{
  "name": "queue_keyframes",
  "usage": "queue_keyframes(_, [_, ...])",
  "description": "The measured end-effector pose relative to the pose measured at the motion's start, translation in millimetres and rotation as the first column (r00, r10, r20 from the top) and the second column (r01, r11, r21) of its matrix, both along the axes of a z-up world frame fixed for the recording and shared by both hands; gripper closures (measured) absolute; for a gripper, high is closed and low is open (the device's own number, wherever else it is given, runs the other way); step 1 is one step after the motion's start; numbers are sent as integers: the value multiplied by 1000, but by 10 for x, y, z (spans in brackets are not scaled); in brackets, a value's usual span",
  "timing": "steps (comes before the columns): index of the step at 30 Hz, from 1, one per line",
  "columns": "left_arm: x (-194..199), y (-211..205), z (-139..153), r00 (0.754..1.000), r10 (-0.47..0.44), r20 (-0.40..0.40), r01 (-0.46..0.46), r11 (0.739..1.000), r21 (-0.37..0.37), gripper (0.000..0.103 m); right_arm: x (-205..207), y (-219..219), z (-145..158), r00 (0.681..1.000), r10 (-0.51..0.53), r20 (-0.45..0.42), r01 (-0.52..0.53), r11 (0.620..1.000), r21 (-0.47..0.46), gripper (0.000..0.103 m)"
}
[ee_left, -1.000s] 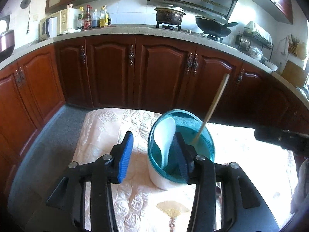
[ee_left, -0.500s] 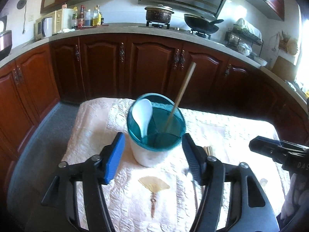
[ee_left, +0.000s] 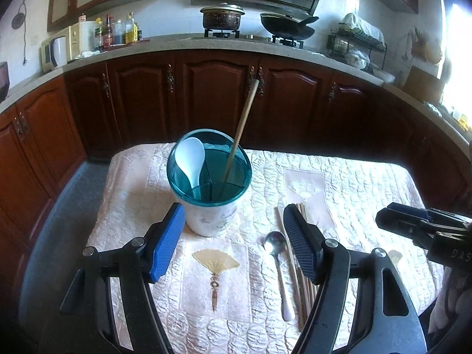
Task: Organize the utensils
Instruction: 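Withdraw both open grippers from the cup back over the utensils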
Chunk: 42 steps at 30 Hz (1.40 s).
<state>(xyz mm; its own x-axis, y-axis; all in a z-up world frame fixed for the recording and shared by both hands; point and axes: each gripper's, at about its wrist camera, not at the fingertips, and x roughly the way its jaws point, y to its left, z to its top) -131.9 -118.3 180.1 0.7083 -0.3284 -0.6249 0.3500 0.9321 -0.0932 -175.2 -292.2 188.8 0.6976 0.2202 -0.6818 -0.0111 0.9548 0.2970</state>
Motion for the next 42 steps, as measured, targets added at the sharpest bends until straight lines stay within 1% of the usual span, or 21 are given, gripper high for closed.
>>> queue_keyframes(5, [-26, -38, -18, 1000, -13, -5, 13, 1000, 7, 34, -61, -37, -6, 1000, -14, -3, 14, 1000, 1, 60])
queue_keyframes(13, [-55, -54, -54, 999, -23, -23, 23, 1000, -3, 34, -94, -73, -51, 1000, -23, -18, 23, 1000, 4, 59])
queue_keyframes(19, [-9, 7, -138, 997, -30, -74, 28, 999, -34, 34, -92, -98, -155, 999, -22, -41, 22, 1000, 3, 59])
queue_keyframes(22, [15, 48, -228, 993, -37, -110, 31, 998, -51, 34, -67, -117, -270, 997, -19, -68, 20, 1000, 10, 59])
queue_keyframes(28, [27, 41, -377, 989, -51, -138, 45, 998, -48, 34, -7, -184, -601, 993, -15, -119, 17, 1000, 17, 59])
queue_keyframes(31, [40, 27, -448, 987, -51, -150, 45, 998, -42, 34, 56, -249, -807, 987, -32, -159, 35, 999, 14, 68])
queue_keyframes(34, [65, -13, -549, 983, -53, -177, 47, 998, -37, 34, 142, -298, -982, 982, -40, -186, 47, 998, 32, 73])
queue_keyframes(39, [143, -96, -730, 975, -56, -217, 51, 998, -28, 34, 385, -287, -1222, 975, -37, -221, 43, 999, 21, 75])
queue_keyframes(42, [212, -142, -838, 971, -54, -234, 49, 998, -27, 34, 547, -293, -1359, 970, -34, -242, 40, 999, 17, 79])
